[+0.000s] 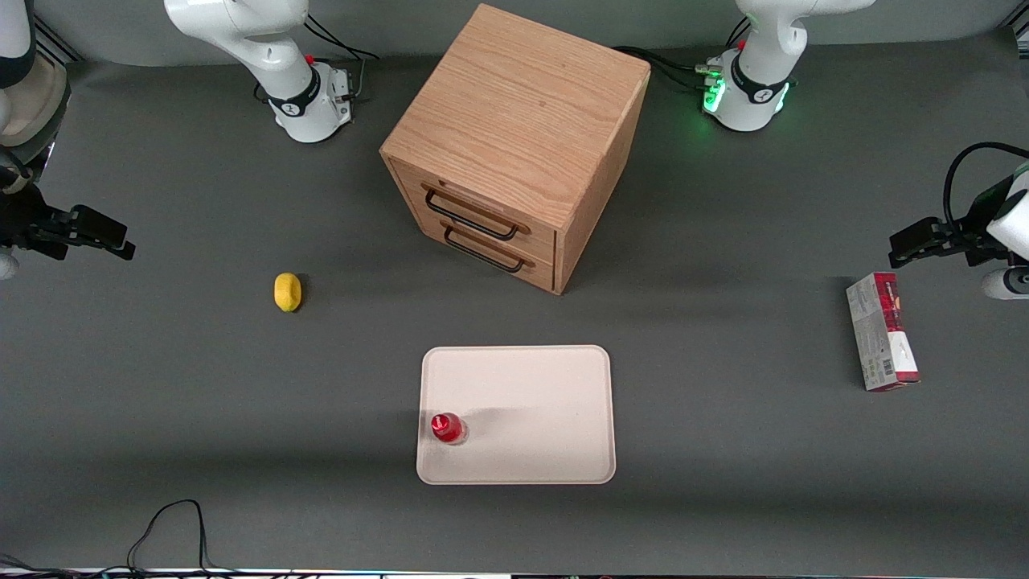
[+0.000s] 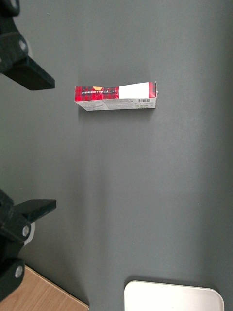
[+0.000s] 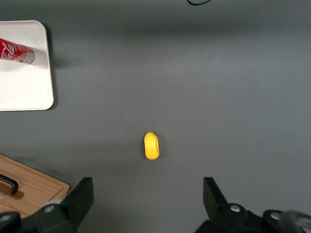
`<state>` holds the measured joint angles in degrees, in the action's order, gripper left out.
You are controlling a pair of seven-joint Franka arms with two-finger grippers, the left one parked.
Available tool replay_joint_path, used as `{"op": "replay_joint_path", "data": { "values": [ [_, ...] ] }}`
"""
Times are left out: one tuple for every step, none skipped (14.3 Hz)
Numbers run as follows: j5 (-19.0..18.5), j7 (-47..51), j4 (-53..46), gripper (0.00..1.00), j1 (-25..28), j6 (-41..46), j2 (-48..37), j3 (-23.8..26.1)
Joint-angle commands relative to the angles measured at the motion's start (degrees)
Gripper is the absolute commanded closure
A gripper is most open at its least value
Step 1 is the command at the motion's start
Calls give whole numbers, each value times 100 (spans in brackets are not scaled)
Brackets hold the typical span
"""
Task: Place coke bottle on tray
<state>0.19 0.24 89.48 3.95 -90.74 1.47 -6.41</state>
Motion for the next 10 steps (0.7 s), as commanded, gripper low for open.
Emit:
{"op": "replay_joint_path", "data": {
  "values": [
    [-10,-130,202,0,-61,-41,-173,26],
    [-45,-130,202,0,-61,-23,-182,26],
    [-124,-112,184,0,-44,-23,-173,34],
    [-142,-95,158,0,-26,-23,-182,35],
    [-142,-68,106,0,0,-14,-182,43],
    [-142,-42,88,0,61,-14,-173,35],
    [-134,-24,88,0,71,-14,-173,35],
    [-142,-24,88,0,71,-14,-173,35],
    [-142,-33,88,0,71,12,-173,35],
    [-142,-33,88,0,62,99,-173,35]
  ]
}}
